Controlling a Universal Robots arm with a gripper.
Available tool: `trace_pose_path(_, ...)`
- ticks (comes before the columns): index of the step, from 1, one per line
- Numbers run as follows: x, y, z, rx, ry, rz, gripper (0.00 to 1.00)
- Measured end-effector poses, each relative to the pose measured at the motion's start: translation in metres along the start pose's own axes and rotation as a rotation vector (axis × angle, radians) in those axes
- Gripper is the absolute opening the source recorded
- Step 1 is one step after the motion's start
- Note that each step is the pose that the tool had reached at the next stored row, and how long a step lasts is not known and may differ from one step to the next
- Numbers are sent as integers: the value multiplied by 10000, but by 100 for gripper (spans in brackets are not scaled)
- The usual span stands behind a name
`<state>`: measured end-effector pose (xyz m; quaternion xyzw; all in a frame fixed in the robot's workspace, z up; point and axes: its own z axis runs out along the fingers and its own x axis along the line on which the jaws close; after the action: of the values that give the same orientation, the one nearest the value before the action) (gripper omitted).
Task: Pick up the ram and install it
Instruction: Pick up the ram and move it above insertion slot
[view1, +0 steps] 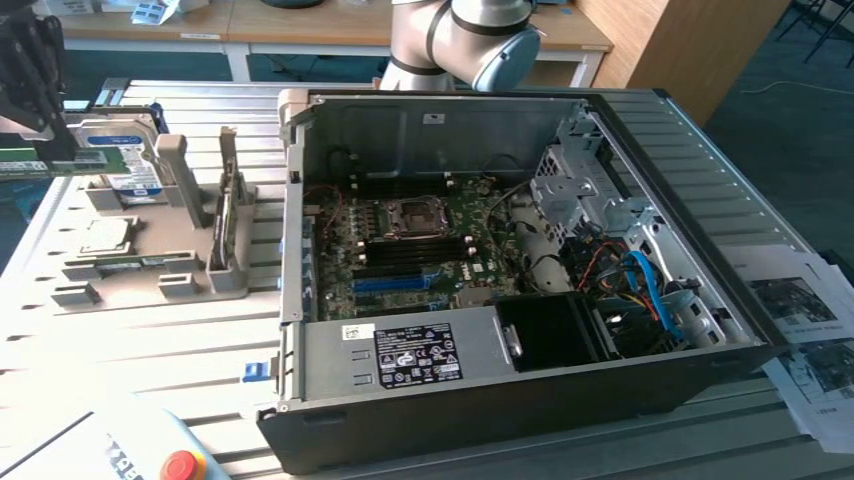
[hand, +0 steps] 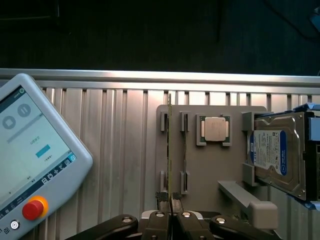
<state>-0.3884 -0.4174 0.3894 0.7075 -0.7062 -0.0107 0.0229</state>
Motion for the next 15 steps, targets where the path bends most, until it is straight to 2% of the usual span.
trace_pose_path(6, 0, -2, -3, -3, 2, 2, 12)
trace_pose_path(15, 7, -55, -5, -3, 2, 0, 12)
